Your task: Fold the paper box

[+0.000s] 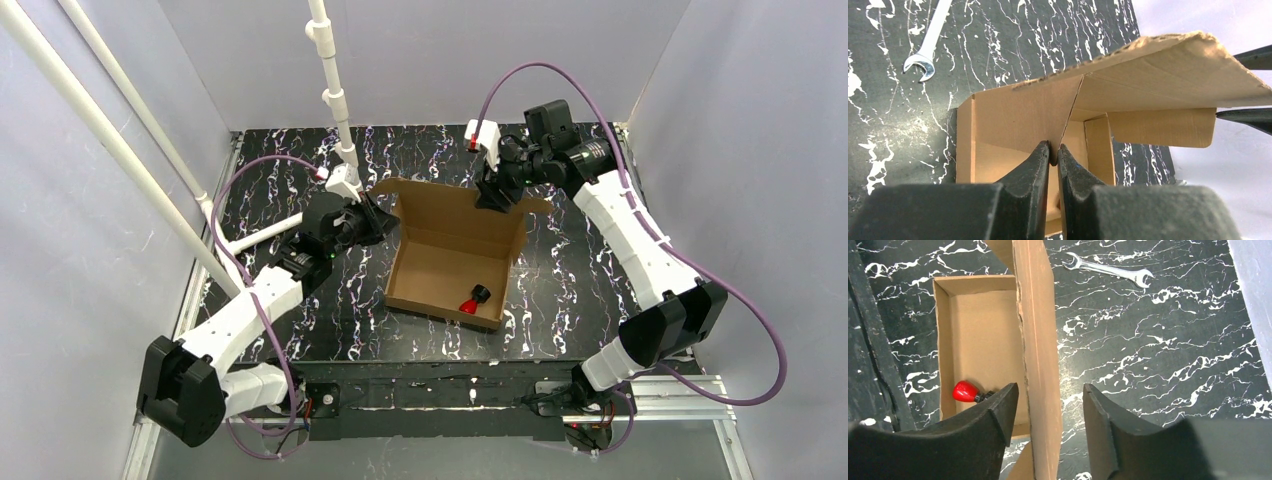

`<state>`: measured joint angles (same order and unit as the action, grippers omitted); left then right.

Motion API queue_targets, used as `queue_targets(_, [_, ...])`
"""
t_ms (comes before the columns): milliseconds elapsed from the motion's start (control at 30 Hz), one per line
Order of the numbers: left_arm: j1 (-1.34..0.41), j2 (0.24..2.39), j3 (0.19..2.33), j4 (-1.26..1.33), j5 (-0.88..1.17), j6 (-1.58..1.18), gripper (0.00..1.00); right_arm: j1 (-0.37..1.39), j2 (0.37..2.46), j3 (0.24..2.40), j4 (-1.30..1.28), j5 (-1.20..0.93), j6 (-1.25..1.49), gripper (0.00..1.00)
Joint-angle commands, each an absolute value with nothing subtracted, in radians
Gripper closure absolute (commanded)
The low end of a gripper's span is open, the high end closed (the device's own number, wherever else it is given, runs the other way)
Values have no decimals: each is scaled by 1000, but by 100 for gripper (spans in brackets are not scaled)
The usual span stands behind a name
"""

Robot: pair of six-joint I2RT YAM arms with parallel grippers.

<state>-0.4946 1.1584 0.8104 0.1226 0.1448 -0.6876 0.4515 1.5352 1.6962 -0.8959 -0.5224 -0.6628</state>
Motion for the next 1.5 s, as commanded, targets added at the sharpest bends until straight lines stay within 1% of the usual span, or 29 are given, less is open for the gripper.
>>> queue_targets(0, [-543, 1122, 768, 15, 16, -653, 100, 418, 1494, 1741, -924, -579, -679, 35])
queue_targets(100, [-567, 1102, 762, 6, -70, -629, 100, 371, 1457, 1733, -951, -619, -701, 21])
queue_targets(267, [-586, 1073, 756, 6, -130, -616, 100, 248, 1381, 1723, -989, -710, -733, 7])
queue_targets(333, [-595, 1064, 760, -8, -148, -611, 100, 181, 1345, 1715, -1001, -771, -741, 4])
queue_targets(433, [-606, 1054, 770, -39, -170, -606, 100, 85, 1285, 1692, -1009, -839, -741, 2])
queue_targets(533, [-613, 1038, 775, -58, -199, -609, 100, 21, 1215, 1644, -1008, -859, -736, 2])
queue_targets(633, [-620, 1019, 771, -71, -219, -618, 100, -36, 1147, 1564, -985, -864, -706, 2])
queue_targets(767, [-638, 1006, 770, -82, -237, -628, 100, -86, 1054, 1418, -870, -853, -604, 3])
queue_targets(833, [-644, 1003, 771, -85, -247, -633, 100, -103, 1017, 1321, -763, -840, -506, 8])
queue_targets(900, [-650, 1004, 774, -88, -254, -634, 100, -108, 991, 1225, -658, -819, -419, 17])
queue_targets(1000, [-655, 1004, 780, -90, -260, -638, 100, -109, 972, 1097, -541, -791, -365, 35])
queue_targets(1133, [-662, 1009, 786, -92, -265, -645, 100, -111, 964, 936, -317, -776, -208, 66])
queue_targets(1200, [-665, 1014, 790, -91, -264, -652, 100, -121, 955, 841, -169, -776, -90, 74])
queue_targets(1267, [-669, 1018, 791, -91, -262, -658, 100, -128, 942, 741, -7, -791, 30, 77])
queue_targets(1367, [-675, 1028, 794, -90, -262, -665, 100, -129, 916, 601, 250, -789, 202, 77])
queue_targets(1467, [-679, 1028, 796, -90, -258, -671, 100, -129, 896, 492, 425, -771, 319, 70])
